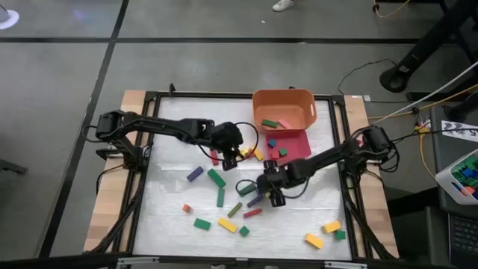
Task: Sort blocks by size
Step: Put the violet rectangle block into the orange bin
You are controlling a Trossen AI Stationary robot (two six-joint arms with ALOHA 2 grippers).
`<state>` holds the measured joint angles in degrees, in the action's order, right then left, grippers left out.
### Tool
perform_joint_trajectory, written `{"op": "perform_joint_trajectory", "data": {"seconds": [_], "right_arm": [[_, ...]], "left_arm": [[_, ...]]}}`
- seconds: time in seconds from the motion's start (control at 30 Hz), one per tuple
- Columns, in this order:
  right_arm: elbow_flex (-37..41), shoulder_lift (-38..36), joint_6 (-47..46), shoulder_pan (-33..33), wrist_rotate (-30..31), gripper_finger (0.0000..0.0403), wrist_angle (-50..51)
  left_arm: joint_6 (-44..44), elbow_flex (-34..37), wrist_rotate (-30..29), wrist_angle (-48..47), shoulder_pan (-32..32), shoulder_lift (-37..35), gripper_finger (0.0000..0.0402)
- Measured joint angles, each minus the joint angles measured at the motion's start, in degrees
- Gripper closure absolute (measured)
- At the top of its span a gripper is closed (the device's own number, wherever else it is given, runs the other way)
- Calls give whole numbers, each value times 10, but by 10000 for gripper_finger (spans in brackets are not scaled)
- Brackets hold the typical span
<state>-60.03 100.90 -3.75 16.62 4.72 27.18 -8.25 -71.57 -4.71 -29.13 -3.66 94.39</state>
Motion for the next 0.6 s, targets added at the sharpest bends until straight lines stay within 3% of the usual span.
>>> {"op": "perform_joint_trajectory", "data": {"seconds": [0.1, 0.4, 0.6], "right_arm": [[0, 8, 7, -11, -41, 166, -2], [-2, 38, 7, -9, -35, 172, -4], [-1, 34, 8, -8, -34, 244, -6]], "left_arm": [[-1, 0, 0, -6, 9, -1, 265], [-3, -1, 0, -21, 23, -1, 279], [-9, -1, 0, -94, 26, -1, 297]]}}
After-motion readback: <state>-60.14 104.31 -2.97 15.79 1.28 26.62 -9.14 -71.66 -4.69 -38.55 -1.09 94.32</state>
